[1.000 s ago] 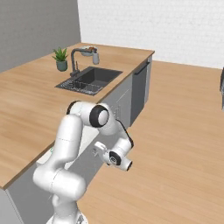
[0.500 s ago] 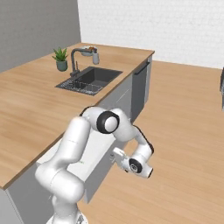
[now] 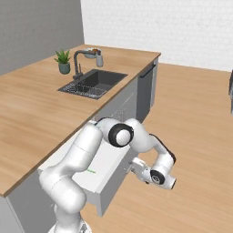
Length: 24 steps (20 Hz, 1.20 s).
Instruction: Take a straw from the drawer in front and place it inside the glass cup on the dining counter.
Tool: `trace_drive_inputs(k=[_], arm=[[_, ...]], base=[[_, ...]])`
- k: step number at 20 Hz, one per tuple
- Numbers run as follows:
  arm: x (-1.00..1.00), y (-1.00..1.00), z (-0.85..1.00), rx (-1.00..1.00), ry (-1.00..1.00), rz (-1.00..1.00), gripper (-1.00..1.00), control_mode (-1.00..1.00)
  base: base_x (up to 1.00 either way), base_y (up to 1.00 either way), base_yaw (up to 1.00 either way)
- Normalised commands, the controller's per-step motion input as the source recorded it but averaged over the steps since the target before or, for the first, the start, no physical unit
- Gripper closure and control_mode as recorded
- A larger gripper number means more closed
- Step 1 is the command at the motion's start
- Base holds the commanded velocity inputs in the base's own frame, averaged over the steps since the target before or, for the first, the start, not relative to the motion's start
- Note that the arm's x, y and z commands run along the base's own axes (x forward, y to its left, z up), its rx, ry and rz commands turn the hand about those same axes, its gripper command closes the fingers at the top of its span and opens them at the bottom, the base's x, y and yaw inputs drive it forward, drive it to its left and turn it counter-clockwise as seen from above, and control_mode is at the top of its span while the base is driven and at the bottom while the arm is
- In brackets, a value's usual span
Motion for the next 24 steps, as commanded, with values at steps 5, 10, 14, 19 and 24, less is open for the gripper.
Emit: trace_drive_inputs(k=[5, 10, 14, 19, 24], arm=[[0.00, -0.70, 0.00, -0.22, 0.06, 0.00, -1.00, -1.00], [-0.20, -0.20, 0.72, -0.23, -0.03, 0.00, -1.00, -1.00], [-0.49, 0.14, 1.00, -0.23, -0.05, 0.00, -1.00, -1.00], [-0.35, 0.58, 1.00, -0.26, 0.00, 0.00, -1.00, -1.00], [-0.08, 0.84, 0.90, -0.31, 0.02, 0.00, -1.00, -1.00]], base=[[0.00, 0.00, 0.00], [0.00, 0.00, 0.00], [0.00, 0.00, 0.00], [0.00, 0.00, 0.00], [0.00, 0.00, 0.00]])
